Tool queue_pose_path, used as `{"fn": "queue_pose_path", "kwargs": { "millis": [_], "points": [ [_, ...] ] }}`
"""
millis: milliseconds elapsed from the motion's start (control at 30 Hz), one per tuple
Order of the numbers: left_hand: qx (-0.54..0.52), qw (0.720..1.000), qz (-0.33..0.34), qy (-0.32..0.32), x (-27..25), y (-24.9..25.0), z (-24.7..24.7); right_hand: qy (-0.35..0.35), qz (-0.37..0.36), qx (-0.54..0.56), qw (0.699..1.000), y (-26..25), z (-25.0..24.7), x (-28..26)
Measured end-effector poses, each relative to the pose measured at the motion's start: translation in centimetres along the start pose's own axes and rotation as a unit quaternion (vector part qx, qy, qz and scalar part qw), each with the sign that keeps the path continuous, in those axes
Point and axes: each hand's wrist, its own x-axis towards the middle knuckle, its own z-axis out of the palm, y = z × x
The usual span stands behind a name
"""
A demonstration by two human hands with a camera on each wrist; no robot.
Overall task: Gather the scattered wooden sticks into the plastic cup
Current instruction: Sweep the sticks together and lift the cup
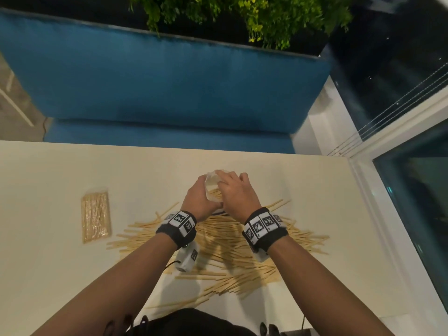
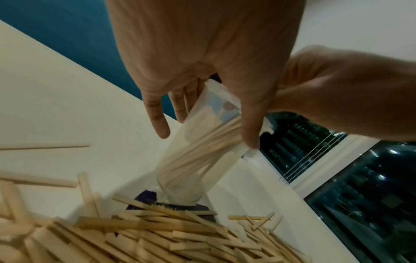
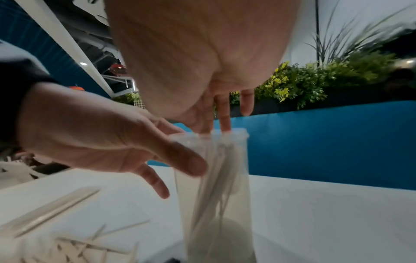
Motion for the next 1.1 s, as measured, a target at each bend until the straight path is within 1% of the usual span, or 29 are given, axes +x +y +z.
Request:
{"fn": "queue_pose_path", "kwargs": {
  "millis": [33, 100, 167, 200, 300, 367, 433, 567, 633, 700, 767, 800, 833, 900, 933, 1000, 1033, 1100],
  "points": [
    [0.008, 1.0, 0.003, -0.004, 0.1, 0.1, 0.0, 0.002, 0.002, -0.007, 1.0, 0.2, -0.2, -0.1],
    [0.017, 1.0, 0.007, -0.004, 0.0, 0.3, 0.1, 0.001, -0.023, -0.006, 1.0, 0.5, -0.7, 0.1],
    [0.014, 1.0, 0.007, -0.001, -0.2, 0.3, 0.1, -0.033, -0.053, -0.025, 0.998, 0.7, -0.9, 0.7],
    [0.011, 1.0, 0.007, -0.001, -0.2, 0.3, 0.1, -0.055, -0.055, -0.046, 0.996, 0.8, -0.9, 1.0],
    [0.003, 1.0, 0.003, 0.0, -0.3, 0.3, 0.0, -0.109, -0.04, -0.136, 0.984, 0.3, -0.9, 1.8],
    [-0.003, 1.0, 0.001, 0.0, -0.4, 0.4, 0.0, -0.12, -0.026, -0.175, 0.977, -0.1, -0.9, 1.9],
    [-0.012, 1.0, 0.0, -0.001, -0.5, 0.4, 0.1, -0.115, 0.0, -0.181, 0.977, -0.2, -1.0, 2.2],
    [-0.017, 1.0, -0.004, 0.003, -0.4, 0.2, 0.1, -0.096, 0.044, -0.132, 0.986, 0.1, -1.4, 2.1],
    [-0.015, 1.0, 0.001, 0.004, -0.4, 0.1, 0.1, -0.087, 0.054, -0.113, 0.988, 0.1, -1.3, 1.5],
    [-0.014, 1.0, 0.006, 0.002, -0.5, 0.2, -0.1, -0.044, 0.063, -0.086, 0.993, 0.1, -0.7, 0.6],
    [-0.016, 1.0, 0.008, 0.003, -0.5, 0.3, -0.1, 0.028, 0.085, -0.035, 0.995, -0.1, -0.2, -0.7],
    [-0.014, 1.0, 0.008, 0.005, -0.6, 0.3, -0.1, 0.05, 0.088, -0.012, 0.995, -0.3, 0.1, -1.3],
    [-0.011, 1.0, 0.008, 0.006, -0.6, 0.3, -0.1, 0.045, 0.082, 0.003, 0.996, -0.6, 0.4, -1.9],
    [-0.005, 1.0, 0.009, 0.004, -0.7, 0.4, 0.0, 0.006, 0.066, 0.014, 0.998, -1.1, 1.3, -2.9],
    [-0.003, 1.0, 0.011, 0.002, -0.7, 0.6, 0.0, 0.003, 0.068, 0.034, 0.997, -1.3, 1.5, -3.1],
    [0.001, 1.0, 0.013, 0.002, -0.8, 0.8, 0.0, 0.038, 0.094, 0.094, 0.99, -1.4, 1.2, -3.3],
    [0.004, 1.0, 0.013, 0.002, -0.8, 0.8, 0.0, 0.044, 0.102, 0.106, 0.988, -1.4, 1.2, -3.4],
    [0.003, 1.0, 0.013, -0.001, -0.9, 0.8, 0.0, 0.006, 0.091, 0.099, 0.991, -1.6, 1.1, -3.7]
  ]
}}
